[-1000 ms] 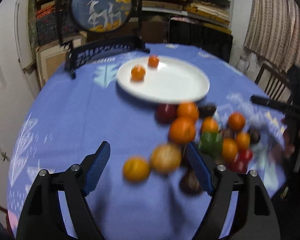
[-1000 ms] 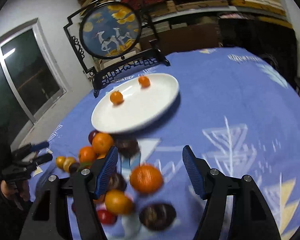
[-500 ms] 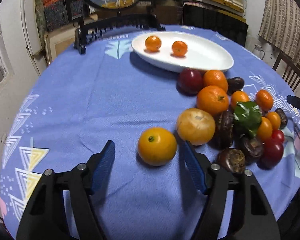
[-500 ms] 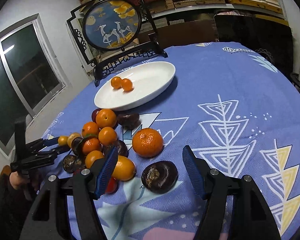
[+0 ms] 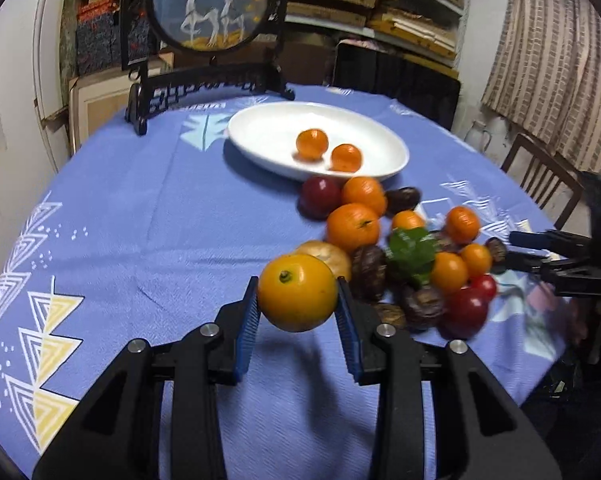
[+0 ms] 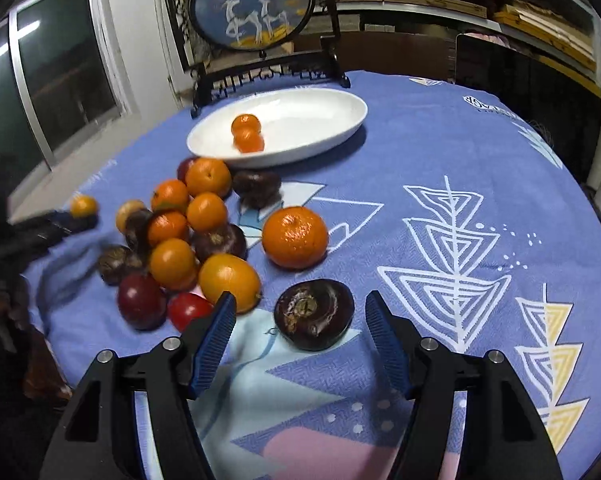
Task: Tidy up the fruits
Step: 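Grasp a yellow citrus with the left tool while the right tool grasps a dark brown fruit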
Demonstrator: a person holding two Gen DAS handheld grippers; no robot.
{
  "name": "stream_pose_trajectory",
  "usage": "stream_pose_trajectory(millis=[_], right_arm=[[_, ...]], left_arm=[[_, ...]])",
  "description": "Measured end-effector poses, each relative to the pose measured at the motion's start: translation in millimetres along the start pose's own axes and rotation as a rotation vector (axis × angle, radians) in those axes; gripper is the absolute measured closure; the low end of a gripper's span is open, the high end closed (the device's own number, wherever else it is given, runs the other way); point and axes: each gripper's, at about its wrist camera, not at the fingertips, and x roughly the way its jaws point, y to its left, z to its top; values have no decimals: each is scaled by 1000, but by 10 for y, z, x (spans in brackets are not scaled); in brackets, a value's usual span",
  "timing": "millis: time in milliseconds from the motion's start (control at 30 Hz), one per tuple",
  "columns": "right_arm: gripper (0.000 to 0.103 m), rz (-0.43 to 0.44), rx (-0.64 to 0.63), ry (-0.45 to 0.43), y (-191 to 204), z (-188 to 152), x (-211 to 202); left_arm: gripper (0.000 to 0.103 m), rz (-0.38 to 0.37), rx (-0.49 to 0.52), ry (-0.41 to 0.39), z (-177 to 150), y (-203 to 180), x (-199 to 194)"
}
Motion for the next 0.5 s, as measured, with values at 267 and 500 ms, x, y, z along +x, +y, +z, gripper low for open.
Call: stream_pose_trajectory(millis=[267, 500], right_arm=[[57, -45, -13, 70, 11, -23, 188], [57, 10, 56, -6, -122, 33, -59]], left_arm=[[68, -19, 14, -8, -48, -140, -97], [68, -24, 11, -19, 4, -169, -105]])
